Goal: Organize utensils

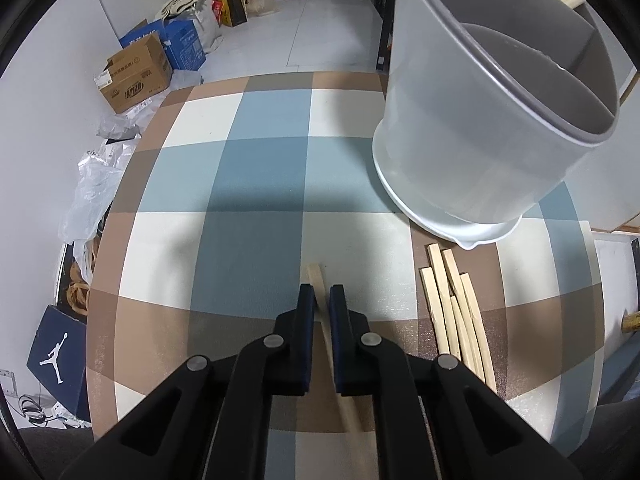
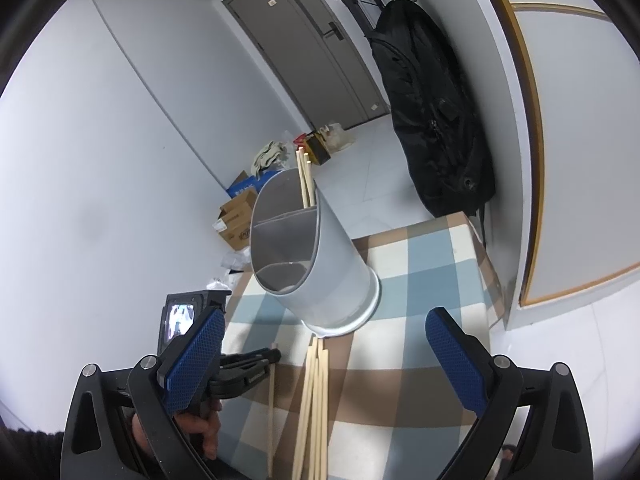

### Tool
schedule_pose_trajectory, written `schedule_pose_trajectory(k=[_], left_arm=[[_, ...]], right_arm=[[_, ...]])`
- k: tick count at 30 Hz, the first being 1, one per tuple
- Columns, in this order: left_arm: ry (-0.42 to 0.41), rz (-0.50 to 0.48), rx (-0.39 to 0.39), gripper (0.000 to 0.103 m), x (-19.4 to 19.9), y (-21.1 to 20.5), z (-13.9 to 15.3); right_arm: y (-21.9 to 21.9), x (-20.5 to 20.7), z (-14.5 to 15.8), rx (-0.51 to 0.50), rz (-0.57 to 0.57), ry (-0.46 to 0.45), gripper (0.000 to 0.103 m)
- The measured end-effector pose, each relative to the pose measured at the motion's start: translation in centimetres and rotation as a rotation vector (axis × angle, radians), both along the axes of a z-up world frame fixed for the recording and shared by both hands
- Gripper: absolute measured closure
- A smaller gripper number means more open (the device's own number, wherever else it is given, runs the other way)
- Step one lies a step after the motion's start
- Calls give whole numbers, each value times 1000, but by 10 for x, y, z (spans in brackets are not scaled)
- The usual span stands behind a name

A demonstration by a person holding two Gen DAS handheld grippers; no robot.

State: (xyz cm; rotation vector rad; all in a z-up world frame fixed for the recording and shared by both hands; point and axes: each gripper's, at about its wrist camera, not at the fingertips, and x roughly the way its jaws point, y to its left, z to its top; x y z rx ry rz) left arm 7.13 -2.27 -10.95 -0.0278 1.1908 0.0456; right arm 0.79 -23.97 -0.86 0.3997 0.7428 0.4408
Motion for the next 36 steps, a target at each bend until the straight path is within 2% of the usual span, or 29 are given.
schedule_pose_trajectory(k=[7,12,20,21,22,25,31,36], left_arm=[[-28,15,-48,101,-3,15,6],[-84,15,-93,101,-8,24,18],[-158,18,-228,101,-11,45,41],[-165,20,-251,101,-12,49,43],[-174,22,-270,101,-11,53,43],[-202,24,-304,101,-11,64,47],[-237,33,-345,101,-11,83,47],[-233,55,-378,101,-8,99,45]], right_arm=[[3,-1,0,-24,4,2,1],[10,1,-4,-38,24,15,1],[52,13,-28,-132,153,106,3],[60,15,-34,-152,179,125,9],[67,16,-39,-168,201,142,19],[89,22,-58,-221,258,197,37],[125,35,-89,-265,321,241,52],[147,42,-105,-340,349,229,61]])
